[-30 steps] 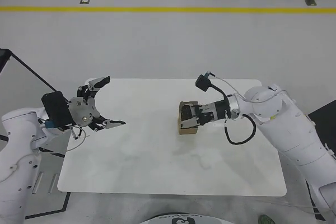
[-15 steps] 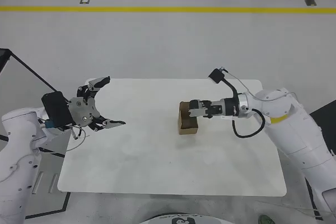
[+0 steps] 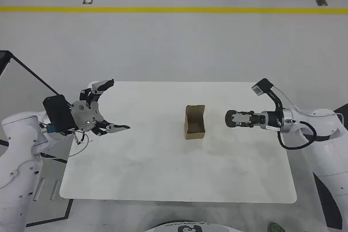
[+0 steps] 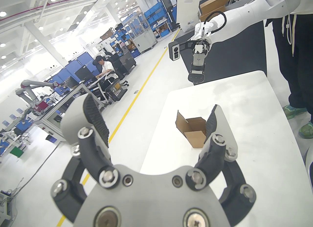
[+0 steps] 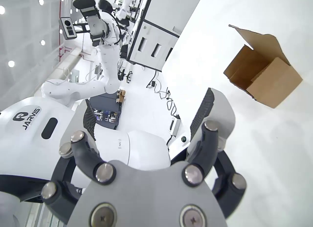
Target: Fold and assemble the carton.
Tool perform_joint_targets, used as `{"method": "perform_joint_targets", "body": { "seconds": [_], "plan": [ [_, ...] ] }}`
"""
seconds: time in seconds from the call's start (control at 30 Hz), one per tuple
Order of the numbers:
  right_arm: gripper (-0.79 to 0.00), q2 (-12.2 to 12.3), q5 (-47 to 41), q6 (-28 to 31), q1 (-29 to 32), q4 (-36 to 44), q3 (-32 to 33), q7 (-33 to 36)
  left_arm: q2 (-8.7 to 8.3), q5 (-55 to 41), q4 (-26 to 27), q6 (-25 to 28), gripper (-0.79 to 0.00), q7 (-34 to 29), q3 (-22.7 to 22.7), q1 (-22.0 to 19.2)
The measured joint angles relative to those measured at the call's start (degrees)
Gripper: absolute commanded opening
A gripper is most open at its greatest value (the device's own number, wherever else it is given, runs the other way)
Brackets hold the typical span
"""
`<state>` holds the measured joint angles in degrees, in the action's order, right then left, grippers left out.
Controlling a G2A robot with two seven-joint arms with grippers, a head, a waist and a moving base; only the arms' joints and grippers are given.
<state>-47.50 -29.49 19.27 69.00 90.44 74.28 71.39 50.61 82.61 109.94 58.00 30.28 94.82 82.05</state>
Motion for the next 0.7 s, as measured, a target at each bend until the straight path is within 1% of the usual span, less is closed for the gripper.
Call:
{"method": "perform_joint_targets", "body": {
  "seconds": [0.2, 0.3, 0.4, 0.43, 0.53, 0.57, 0.6, 0.7],
  "plan": [
    [0.0, -0.01, 0.05, 0.01, -0.07, -0.02, -0.07, -0.04, 0.01, -0.07, 0.07, -0.09, 0.0, -0.08, -0.01, 0.03],
    [0.0, -0.01, 0.05, 0.01, -0.07, -0.02, -0.08, -0.04, 0.09, -1.24, 0.8, -0.56, 0.0, -1.84, -0.91, 0.68],
    [0.0, -0.01, 0.05, 0.01, -0.07, -0.02, -0.08, -0.04, 0.33, -2.55, 0.14, -0.45, 0.0, -5.81, -4.29, 0.88],
    [0.0, -0.01, 0.05, 0.01, -0.07, -0.02, -0.08, -0.04, 0.52, -3.76, -0.47, -0.57, 0.0, -7.26, -6.17, 0.66],
    [0.0, -0.01, 0.05, 0.01, -0.07, -0.02, -0.08, -0.04, 1.0, -7.11, -2.33, -0.89, 0.0, -11.2, -10.83, -1.03],
    [0.0, -0.01, 0.05, 0.01, -0.07, -0.02, -0.07, -0.04, 1.13, -8.13, -2.88, -1.12, -0.462, -12.33, -11.88, -1.65],
    [0.0, -0.01, 0.05, 0.01, -0.07, -0.02, -0.07, -0.04, 1.21, -8.99, -3.23, -1.36, -0.785, -13.44, -12.65, -2.24],
    [0.0, -0.01, 0.05, 0.01, -0.07, -0.02, -0.07, -0.04, 1.25, -10.59, -3.43, -2.16, -0.785, -16.65, -12.81, -3.44]
  ]
}}
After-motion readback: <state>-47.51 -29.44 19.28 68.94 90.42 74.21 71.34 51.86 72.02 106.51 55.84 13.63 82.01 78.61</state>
